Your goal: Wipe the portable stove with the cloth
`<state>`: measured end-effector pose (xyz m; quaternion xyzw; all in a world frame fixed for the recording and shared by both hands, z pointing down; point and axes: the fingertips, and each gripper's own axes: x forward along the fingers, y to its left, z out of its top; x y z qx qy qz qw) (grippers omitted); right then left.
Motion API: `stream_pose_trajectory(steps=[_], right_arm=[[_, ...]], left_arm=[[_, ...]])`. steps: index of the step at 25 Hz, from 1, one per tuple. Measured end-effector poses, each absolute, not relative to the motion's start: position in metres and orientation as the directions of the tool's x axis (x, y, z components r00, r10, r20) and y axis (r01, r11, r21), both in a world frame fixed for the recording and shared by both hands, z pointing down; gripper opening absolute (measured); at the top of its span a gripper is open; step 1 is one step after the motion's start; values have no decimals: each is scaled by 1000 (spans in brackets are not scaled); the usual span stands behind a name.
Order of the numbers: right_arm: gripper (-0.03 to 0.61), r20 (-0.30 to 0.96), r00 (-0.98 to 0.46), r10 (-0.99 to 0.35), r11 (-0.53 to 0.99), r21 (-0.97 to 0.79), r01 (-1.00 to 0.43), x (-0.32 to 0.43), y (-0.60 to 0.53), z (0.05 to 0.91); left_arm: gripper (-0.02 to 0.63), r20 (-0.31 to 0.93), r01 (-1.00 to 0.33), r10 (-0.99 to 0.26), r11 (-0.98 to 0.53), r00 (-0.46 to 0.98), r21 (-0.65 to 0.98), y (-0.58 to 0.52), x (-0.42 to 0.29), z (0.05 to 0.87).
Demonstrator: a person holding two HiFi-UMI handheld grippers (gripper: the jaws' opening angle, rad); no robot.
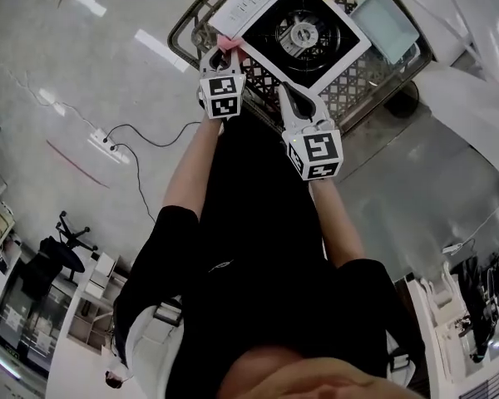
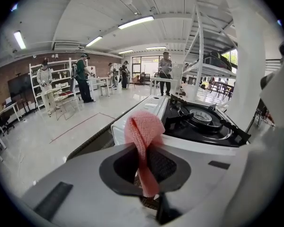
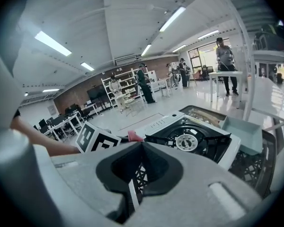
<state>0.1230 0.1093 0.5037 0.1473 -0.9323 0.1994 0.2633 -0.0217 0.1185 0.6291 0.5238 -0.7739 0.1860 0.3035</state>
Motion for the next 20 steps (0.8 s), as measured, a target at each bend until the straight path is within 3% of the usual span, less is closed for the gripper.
stream_pose_trajectory(steps=[11,20], right_arm=[[3,579,-811,-89,910,-284,-303,80,127,511],[3,643,-743,-185,872,-240,-426,23,150,524]], left_arm=[[31,662,-952,-723,303,-198,46,121,-24,619],[31,649,-978,-759,171,-53,120,121,-52,627]])
